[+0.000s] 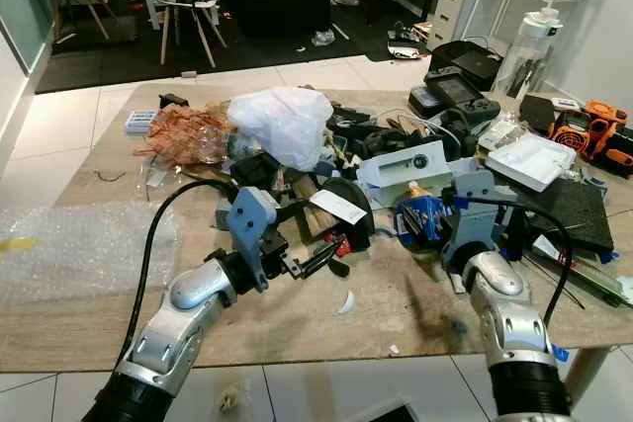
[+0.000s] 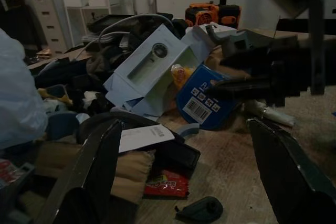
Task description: Picking trash to rubbish bin
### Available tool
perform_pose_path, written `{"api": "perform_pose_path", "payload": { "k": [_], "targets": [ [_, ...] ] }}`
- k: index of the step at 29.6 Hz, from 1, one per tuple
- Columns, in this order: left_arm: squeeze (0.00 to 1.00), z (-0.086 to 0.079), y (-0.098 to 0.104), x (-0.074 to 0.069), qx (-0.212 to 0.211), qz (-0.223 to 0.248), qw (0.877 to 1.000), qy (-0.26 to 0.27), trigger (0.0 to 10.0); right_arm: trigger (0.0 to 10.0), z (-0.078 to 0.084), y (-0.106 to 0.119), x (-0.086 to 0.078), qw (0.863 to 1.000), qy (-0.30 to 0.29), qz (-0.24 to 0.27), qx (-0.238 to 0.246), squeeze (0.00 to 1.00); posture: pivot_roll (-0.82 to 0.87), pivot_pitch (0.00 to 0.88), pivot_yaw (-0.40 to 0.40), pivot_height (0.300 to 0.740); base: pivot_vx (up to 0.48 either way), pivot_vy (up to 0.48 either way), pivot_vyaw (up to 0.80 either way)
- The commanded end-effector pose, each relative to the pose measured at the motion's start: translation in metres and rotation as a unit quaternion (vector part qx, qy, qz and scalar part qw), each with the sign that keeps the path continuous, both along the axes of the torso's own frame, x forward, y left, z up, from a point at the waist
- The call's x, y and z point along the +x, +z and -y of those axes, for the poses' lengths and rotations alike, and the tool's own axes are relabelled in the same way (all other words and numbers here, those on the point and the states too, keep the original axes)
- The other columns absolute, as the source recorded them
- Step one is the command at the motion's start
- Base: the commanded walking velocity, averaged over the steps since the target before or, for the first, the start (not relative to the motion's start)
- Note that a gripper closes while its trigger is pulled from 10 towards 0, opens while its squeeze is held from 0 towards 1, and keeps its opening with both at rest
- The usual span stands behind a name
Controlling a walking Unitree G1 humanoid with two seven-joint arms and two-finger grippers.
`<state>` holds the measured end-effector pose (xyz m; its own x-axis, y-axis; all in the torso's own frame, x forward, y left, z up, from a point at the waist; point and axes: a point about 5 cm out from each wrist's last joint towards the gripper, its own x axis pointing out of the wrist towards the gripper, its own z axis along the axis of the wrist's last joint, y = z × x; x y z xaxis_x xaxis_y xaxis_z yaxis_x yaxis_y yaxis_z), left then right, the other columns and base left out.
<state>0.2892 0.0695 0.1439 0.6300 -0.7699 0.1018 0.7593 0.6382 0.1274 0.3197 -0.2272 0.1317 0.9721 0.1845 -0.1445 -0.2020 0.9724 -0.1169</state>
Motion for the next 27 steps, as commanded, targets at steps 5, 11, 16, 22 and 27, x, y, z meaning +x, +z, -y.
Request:
{"api": "perform_pose_path", "payload": {
  "k": [5, 11, 16, 22, 27],
  "targets": [
    [0.0, 0.0, -0.003, 0.0, -0.001, -0.007, 1.0, -0.003, 10.0, 10.0, 0.008, -0.012, 0.003, 0.999, -0.029, -0.018, 0.008, 0.0, -0.14, 0.07, -0.032, 0.74, 0.0, 0.0, 0.0],
    [0.0, 0.001, -0.003, 0.002, -0.001, -0.005, 1.0, -0.002, 10.0, 10.0, 0.015, -0.03, 0.0, 0.999, -0.038, -0.015, 0.027, 0.0, -0.13, 0.071, -0.029, 0.74, 0.0, 0.0, 0.0],
    [0.0, 0.0, -0.002, 0.003, -0.002, -0.004, 1.0, 0.0, 10.0, 10.0, 0.008, -0.032, 0.0, 0.999, -0.017, -0.011, 0.04, 0.0, -0.13, 0.073, -0.028, 0.74, 0.0, 0.0, 0.0],
    [0.0, -0.001, -0.003, 0.004, -0.005, -0.007, 1.0, 0.005, 10.0, 7.2, -0.002, -0.032, 0.003, 0.999, 0.011, -0.003, 0.036, 0.0, -0.13, 0.076, -0.029, 0.74, 0.0, 0.0, 0.0],
    [0.0, -0.001, -0.002, 0.005, -0.009, -0.005, 1.0, 0.01, 10.0, 0.0, -0.008, -0.033, 0.005, 0.999, 0.031, 0.005, 0.039, 0.0, -0.13, 0.076, -0.032, 0.74, 0.0, 0.0, 0.0]
  ]
}}
